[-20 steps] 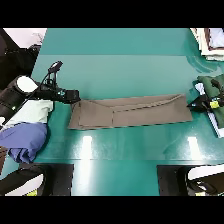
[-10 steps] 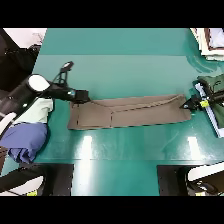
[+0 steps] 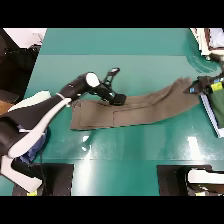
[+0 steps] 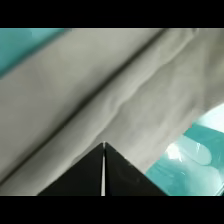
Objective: Fold the shirts.
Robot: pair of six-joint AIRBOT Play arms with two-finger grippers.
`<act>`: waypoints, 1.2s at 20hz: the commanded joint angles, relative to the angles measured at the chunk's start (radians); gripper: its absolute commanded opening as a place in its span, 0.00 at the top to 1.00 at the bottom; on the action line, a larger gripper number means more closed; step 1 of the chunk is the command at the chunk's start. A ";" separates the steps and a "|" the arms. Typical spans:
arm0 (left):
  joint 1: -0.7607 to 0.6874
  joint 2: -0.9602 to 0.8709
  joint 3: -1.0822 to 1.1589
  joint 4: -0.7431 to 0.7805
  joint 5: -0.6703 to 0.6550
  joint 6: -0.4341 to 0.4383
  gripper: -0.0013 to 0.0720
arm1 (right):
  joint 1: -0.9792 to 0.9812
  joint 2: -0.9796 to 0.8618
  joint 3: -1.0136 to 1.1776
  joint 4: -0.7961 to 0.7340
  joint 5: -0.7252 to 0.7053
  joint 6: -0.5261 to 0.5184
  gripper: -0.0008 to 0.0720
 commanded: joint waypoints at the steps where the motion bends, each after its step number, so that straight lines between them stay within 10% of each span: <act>1: -0.055 -0.107 0.081 -0.011 -0.008 -0.016 0.95 | 0.109 0.054 0.137 0.093 0.010 0.109 0.97; 15: -0.052 -0.090 0.081 0.080 0.021 -0.053 0.95 | 0.512 0.053 0.334 0.093 -0.101 0.149 0.97; 24: 0.171 0.234 0.080 0.327 -0.145 -0.052 0.95 | 0.649 0.048 0.334 0.095 -0.206 0.102 0.96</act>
